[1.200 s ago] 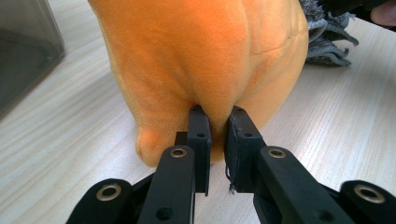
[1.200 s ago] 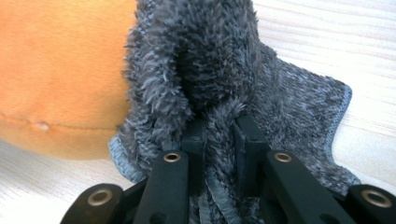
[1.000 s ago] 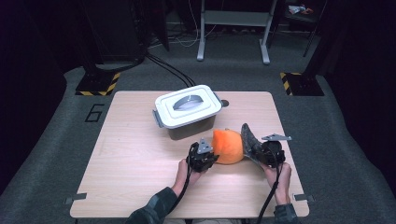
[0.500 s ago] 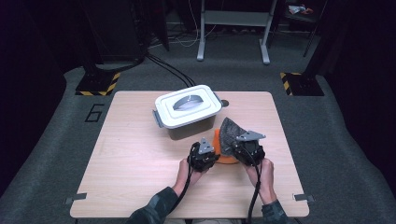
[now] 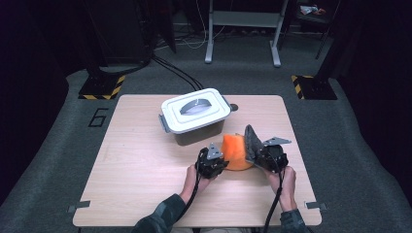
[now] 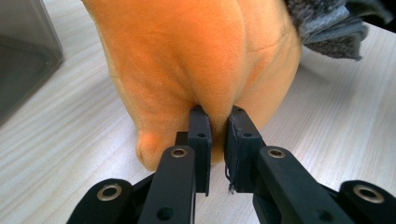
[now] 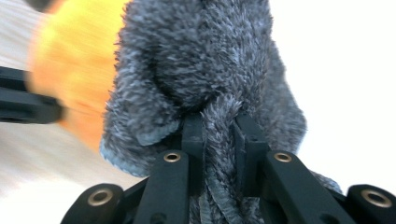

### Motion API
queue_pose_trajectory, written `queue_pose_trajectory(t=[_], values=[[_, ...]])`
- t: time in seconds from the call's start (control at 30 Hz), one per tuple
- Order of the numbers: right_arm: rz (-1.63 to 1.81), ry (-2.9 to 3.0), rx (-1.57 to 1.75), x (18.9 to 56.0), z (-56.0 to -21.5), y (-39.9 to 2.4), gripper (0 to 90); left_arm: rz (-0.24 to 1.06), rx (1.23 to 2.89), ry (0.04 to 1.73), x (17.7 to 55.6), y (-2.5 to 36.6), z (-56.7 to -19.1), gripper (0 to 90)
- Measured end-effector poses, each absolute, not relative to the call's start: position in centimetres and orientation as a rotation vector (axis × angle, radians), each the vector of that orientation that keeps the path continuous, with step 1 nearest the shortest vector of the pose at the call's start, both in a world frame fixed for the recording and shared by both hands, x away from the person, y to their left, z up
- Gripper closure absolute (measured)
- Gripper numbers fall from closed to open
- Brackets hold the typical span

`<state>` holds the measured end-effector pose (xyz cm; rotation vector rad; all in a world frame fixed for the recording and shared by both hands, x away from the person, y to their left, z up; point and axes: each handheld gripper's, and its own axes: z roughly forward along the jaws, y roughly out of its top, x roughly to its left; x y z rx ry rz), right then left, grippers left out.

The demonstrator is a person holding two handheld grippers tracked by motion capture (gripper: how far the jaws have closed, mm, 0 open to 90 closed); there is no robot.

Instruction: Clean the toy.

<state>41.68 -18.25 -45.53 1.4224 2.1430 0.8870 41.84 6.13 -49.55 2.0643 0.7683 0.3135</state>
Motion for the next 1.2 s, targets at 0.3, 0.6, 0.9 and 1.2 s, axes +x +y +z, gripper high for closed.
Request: queue_pose_trajectory(t=[0.3, 0.6, 0.9, 1.2], values=[[0.816, 2.161, 1.547, 44.1, -48.0, -19.6, 77.4, 0.283, 2.066, 0.779, 42.0, 6.3, -49.6, 81.8], [0.811, 2.169, 1.589, 44.4, -49.6, -20.1, 77.6, 0.29, 2.056, 0.777, 42.1, 6.6, -49.9, 81.9], [0.9, 2.063, 1.445, 40.9, -43.9, -20.3, 77.8, 0.31, 2.062, 0.757, 42.1, 6.5, -49.7, 81.8], [0.965, 2.134, 1.243, 39.1, -41.5, -15.4, 77.6, 0.316, 2.073, 0.743, 41.9, 6.3, -49.6, 81.8]])
